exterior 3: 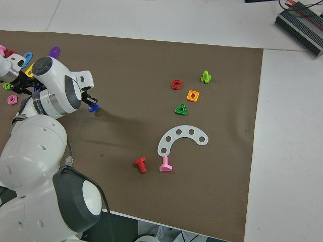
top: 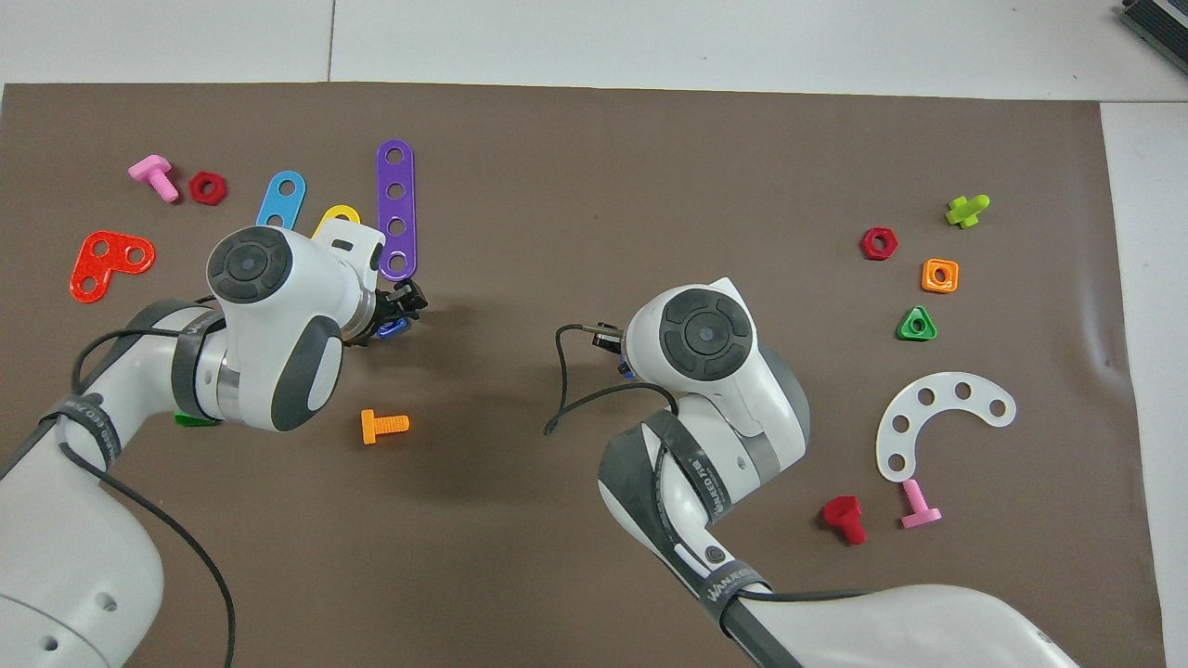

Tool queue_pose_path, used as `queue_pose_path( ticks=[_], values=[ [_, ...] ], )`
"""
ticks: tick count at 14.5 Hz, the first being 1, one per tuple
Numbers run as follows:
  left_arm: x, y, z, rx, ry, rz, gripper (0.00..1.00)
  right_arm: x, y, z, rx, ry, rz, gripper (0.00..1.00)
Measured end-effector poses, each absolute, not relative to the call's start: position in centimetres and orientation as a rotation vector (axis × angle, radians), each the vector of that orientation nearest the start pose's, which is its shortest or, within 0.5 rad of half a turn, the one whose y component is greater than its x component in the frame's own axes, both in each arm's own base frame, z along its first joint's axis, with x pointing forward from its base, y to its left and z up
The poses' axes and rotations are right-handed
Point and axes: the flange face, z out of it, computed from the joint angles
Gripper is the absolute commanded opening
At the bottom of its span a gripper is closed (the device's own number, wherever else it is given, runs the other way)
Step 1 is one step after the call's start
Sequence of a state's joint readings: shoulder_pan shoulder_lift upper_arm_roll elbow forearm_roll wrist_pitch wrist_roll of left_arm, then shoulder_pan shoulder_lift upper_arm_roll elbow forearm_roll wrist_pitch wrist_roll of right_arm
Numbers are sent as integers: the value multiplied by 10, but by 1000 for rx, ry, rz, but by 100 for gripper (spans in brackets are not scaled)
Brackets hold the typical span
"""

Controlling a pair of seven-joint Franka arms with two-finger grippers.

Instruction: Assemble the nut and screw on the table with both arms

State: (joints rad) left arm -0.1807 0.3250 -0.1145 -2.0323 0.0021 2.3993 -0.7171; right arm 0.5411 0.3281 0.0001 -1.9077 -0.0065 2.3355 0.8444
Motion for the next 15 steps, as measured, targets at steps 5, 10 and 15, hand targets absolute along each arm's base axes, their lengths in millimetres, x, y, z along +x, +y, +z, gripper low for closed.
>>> queue_pose_path(
  ticks=[5,10,15],
  values=[
    [578,-172,294,-3121,-674,-72,14,547,320,326,-3047,478,-124,99],
    [577,-180,295,-3098,-548,-121,0,568,274,391,-3012,555,-177,99],
    [597,-244,332,-3151,-377,-282,0,579,165,474,-3040,444,-233,100]
  ],
)
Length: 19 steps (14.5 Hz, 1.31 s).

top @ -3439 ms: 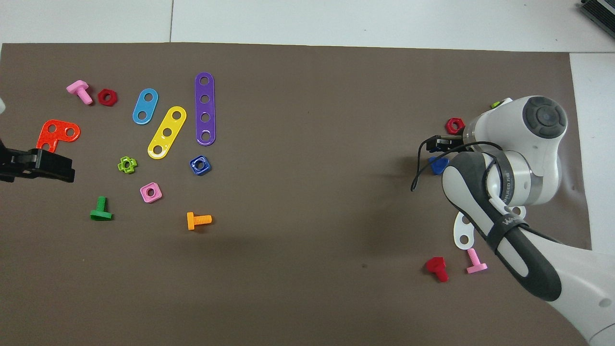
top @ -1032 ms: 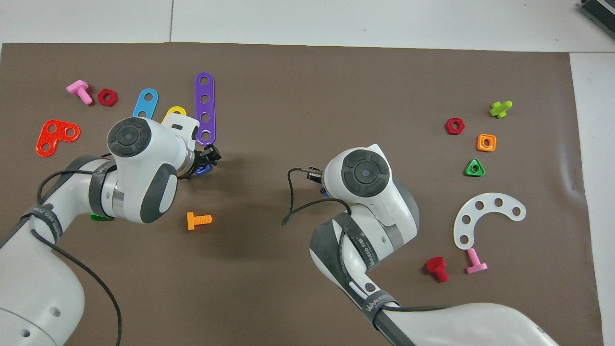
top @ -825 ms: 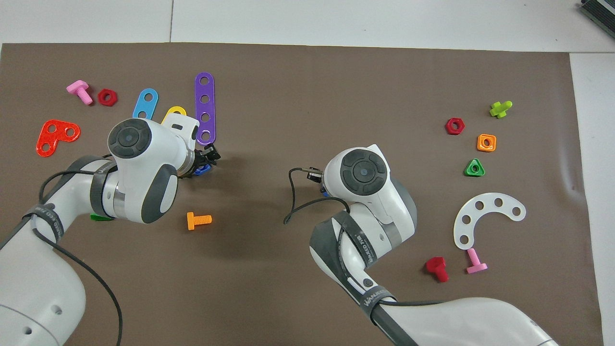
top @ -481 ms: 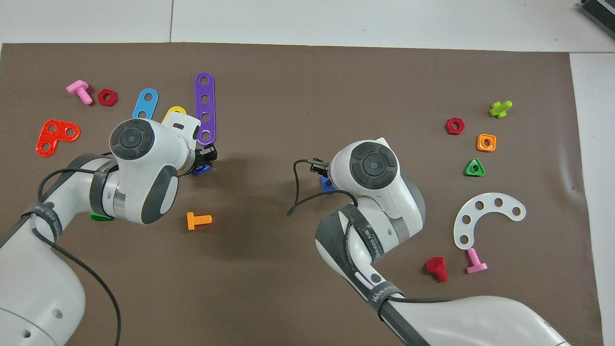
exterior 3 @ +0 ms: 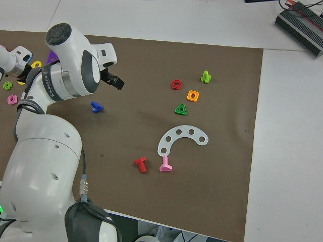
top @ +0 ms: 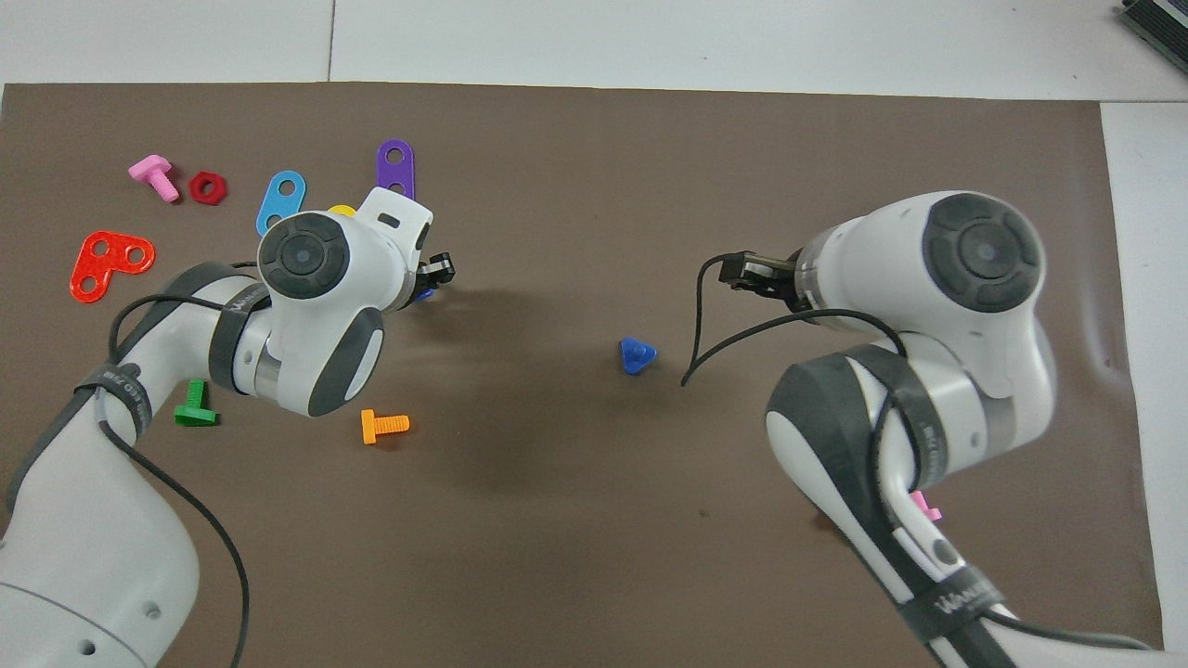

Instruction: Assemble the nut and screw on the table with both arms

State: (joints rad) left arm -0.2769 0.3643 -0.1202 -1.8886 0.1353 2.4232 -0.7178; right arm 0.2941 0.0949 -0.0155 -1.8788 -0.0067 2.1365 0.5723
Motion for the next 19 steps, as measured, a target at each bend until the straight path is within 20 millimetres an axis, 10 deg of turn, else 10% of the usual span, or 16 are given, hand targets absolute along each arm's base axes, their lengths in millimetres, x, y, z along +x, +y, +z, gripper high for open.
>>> queue_pose_path(
  ticks=[8,14,19],
  values=[
    [535,-442,381,-3283,-48,-244,0,557,10,565,-3101,267,-169,100],
    [515,-473,363,-3277,36,-201,0,552,1,629,-3110,200,-139,100],
    [505,-484,350,-3267,70,-172,0,550,4,632,-3120,133,-80,100]
  ],
)
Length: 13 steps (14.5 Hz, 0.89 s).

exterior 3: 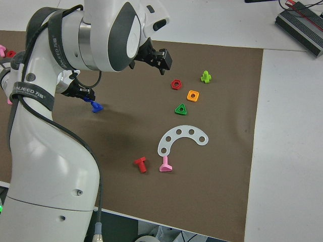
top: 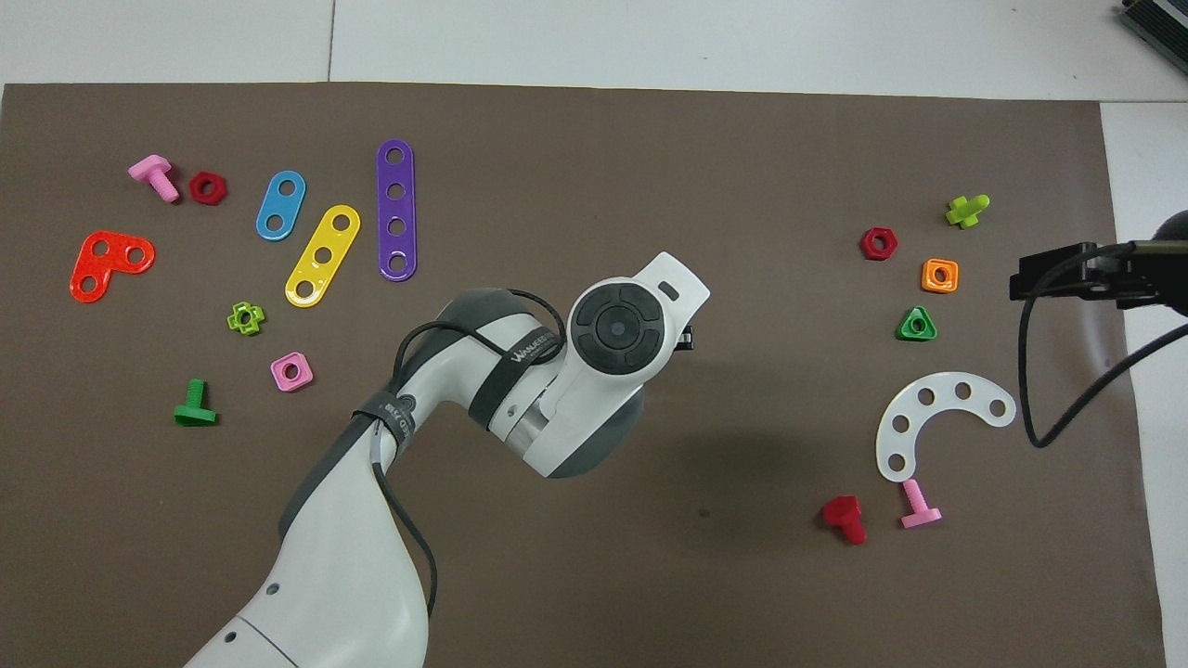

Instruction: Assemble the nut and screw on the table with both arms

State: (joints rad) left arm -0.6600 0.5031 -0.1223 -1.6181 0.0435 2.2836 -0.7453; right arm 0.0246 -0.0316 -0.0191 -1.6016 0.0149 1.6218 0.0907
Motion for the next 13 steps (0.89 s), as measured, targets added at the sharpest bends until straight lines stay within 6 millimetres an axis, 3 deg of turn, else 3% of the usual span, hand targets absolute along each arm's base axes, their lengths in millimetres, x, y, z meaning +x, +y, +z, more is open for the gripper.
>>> queue_pose_path(
  ticks=[13],
  values=[
    [504,-485,345,-3258,105,-202,0,549,18,627,-3150,88,-51,100]
  ],
)
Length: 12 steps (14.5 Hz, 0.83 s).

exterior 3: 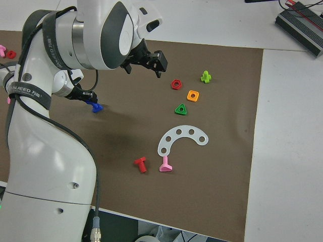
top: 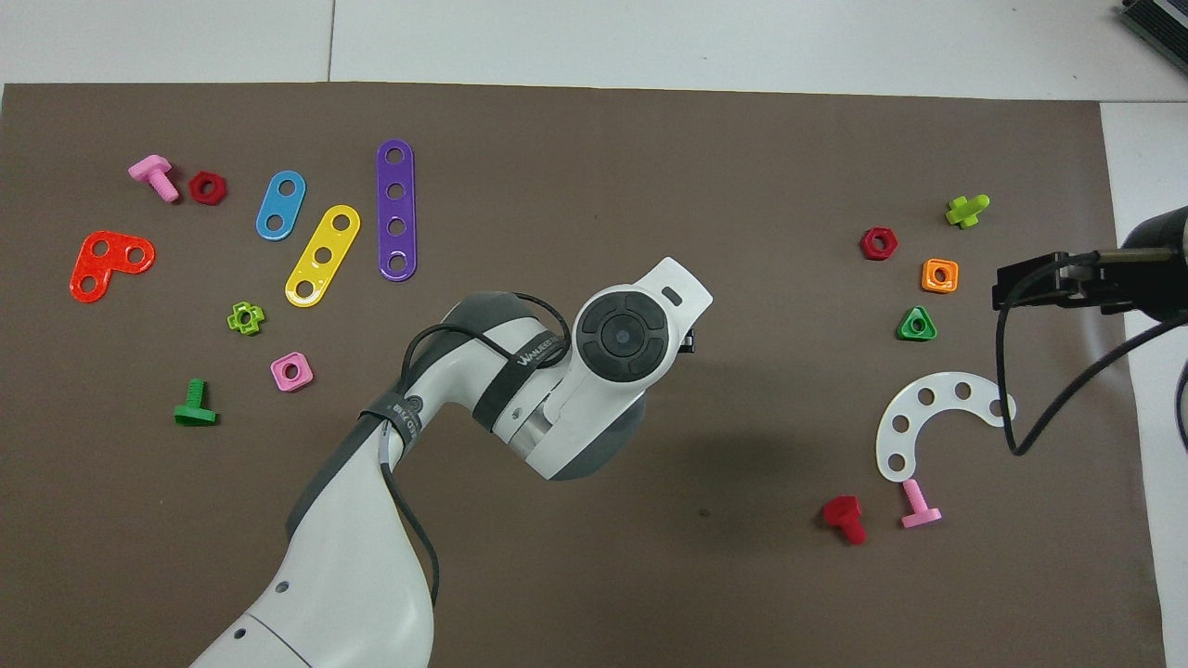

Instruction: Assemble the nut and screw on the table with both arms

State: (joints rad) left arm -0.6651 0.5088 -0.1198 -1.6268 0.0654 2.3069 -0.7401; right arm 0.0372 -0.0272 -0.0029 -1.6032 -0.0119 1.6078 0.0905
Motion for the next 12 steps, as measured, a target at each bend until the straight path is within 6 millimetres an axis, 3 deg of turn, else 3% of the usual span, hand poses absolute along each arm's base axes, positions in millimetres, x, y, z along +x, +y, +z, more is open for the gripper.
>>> queue_pose_path(
  ticks=[12],
  values=[
    [519,-491,344,-3205,62,-93,0,549,18,627,-3150,87,-51,100]
  ],
)
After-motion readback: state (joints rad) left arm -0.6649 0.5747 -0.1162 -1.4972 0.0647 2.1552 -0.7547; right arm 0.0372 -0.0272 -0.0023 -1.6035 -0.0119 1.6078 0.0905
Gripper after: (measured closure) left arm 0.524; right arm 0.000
